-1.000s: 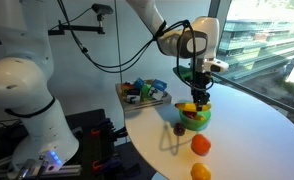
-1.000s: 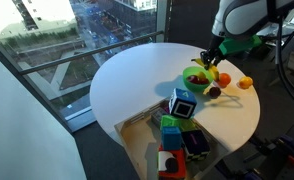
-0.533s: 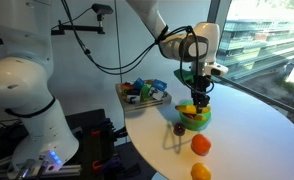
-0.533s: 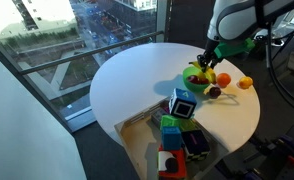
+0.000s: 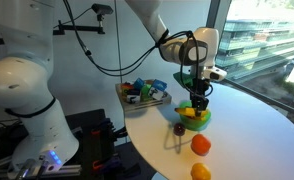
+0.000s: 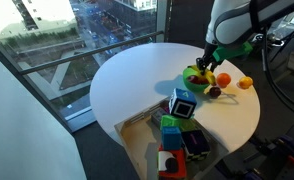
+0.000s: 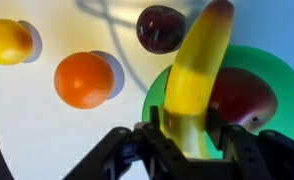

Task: Pick up the yellow banana toy and put it in the green bowl

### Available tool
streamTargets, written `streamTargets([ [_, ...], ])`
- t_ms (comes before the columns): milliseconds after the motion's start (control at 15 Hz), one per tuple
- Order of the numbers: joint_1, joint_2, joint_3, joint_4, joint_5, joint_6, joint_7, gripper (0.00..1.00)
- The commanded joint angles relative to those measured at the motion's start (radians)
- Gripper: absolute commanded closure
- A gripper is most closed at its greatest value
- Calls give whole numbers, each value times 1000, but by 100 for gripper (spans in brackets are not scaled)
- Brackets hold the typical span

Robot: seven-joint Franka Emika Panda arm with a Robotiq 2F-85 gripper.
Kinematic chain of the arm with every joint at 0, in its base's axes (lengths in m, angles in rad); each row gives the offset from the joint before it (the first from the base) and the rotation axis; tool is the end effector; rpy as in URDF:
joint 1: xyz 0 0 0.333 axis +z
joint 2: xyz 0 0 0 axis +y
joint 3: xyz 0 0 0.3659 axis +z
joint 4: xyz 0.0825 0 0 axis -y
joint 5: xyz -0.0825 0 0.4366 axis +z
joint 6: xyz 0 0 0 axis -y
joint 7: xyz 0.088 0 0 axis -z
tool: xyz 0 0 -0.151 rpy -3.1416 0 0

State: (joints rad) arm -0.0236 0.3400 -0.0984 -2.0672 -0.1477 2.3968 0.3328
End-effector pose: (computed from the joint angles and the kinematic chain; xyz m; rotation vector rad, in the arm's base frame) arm 0.6351 -0.0832 0.2312 2.9655 -0.5092 0.0056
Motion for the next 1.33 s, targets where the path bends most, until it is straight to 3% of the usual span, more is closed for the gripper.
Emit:
streamTargets([
  [0, 16, 7, -17, 23, -4, -10, 14, 18],
  [133, 15, 1, -18, 21, 0, -15, 9, 3],
  [200, 14, -7, -16, 18, 4, -19, 4, 0],
  [667, 6, -85, -7, -14, 15, -74, -28, 0],
  [1267, -5, -217, -7, -60, -19, -274, -53, 0],
])
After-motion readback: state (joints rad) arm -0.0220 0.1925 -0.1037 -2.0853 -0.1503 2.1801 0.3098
